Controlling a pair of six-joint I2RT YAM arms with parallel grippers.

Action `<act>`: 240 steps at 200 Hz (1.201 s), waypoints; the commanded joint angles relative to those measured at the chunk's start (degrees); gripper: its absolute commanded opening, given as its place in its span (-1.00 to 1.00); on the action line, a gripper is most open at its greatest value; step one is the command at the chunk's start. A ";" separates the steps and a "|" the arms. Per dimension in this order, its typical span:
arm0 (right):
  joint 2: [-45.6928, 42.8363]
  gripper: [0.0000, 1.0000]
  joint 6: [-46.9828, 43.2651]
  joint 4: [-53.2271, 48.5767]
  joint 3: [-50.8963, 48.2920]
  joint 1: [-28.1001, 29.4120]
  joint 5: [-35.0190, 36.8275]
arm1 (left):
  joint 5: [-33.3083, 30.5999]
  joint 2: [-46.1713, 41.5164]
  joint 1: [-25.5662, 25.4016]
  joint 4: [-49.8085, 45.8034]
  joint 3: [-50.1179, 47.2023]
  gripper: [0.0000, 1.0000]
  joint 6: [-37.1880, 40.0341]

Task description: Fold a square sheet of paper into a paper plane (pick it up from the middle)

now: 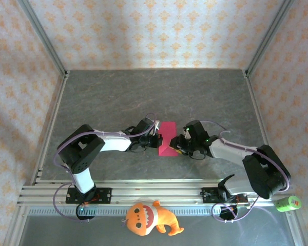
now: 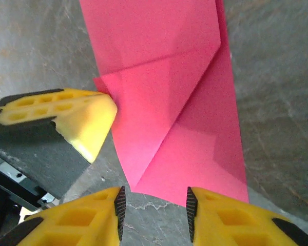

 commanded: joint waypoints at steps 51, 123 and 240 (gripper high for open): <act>2.43 -0.23 2.09 -2.48 -0.28 0.73 1.66 | 1.11 1.15 0.21 3.76 -4.22 -1.00 -1.67; 6.35 -0.21 2.33 1.25 2.38 1.43 -0.02 | 1.09 1.66 0.25 1.74 -2.69 -1.00 -0.99; 9.89 -0.13 -0.55 9.00 6.20 -3.92 -3.59 | 0.16 2.19 0.21 2.00 -3.59 -1.00 -1.78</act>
